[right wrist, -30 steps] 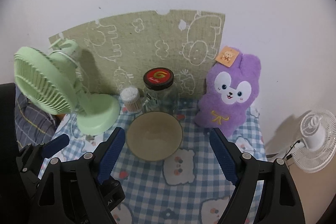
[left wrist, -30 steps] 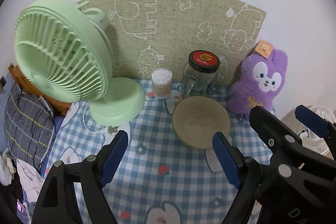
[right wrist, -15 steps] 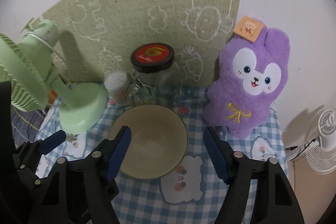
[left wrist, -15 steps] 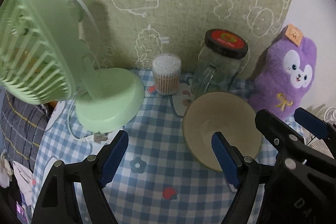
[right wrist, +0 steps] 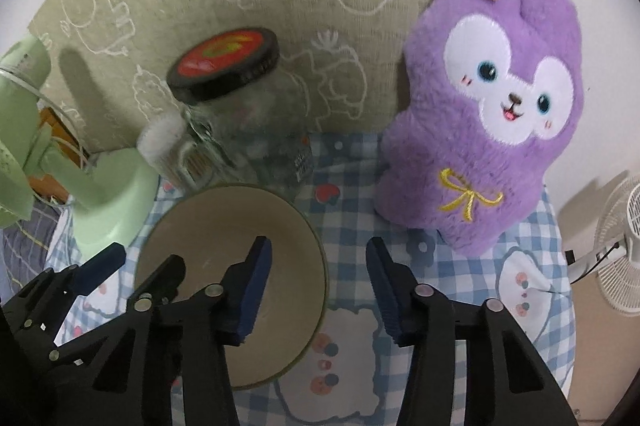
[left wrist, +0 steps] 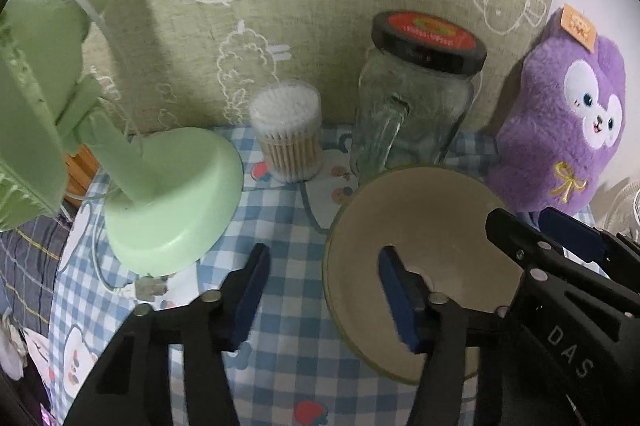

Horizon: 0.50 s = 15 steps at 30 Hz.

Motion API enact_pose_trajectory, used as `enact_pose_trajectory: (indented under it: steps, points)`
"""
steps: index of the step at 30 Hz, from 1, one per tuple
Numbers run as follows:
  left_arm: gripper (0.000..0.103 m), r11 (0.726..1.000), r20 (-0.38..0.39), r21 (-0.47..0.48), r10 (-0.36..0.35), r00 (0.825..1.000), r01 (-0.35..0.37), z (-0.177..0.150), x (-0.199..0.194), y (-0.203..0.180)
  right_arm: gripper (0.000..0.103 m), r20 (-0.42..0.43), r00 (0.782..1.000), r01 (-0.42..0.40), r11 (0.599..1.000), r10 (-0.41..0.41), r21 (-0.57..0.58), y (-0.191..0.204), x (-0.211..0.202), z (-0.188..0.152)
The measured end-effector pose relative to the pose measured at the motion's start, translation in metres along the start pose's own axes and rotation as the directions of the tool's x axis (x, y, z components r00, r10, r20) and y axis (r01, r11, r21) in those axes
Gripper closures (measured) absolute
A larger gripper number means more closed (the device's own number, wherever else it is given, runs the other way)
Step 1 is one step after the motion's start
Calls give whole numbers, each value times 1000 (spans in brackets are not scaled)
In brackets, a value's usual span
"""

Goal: Organize plates and bowls
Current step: 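Close both grippers on the rim of the patterned bowl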

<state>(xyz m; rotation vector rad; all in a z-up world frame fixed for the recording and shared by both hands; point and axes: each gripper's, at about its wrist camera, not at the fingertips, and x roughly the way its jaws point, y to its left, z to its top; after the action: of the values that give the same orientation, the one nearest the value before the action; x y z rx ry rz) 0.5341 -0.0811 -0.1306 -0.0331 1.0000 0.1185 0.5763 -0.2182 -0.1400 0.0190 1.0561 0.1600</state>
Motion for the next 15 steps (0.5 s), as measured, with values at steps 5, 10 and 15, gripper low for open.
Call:
enact_pose_trajectory:
  steps: [5, 10, 15]
  points:
    - [62, 999, -39, -32, 15, 999, -17, -2, 17, 3, 63, -25, 1000, -7, 1000, 7, 4, 0, 12, -3]
    - [69, 1000, -49, 19, 19, 999, -18, -6, 23, -5, 75, -23, 1000, -5, 1000, 5, 6, 1, 18, -6]
    - [81, 1000, -60, 15, -11, 998, 11, -6, 26, -6, 83, -43, 999, -10, 1000, 11, 10, 1, 24, -8]
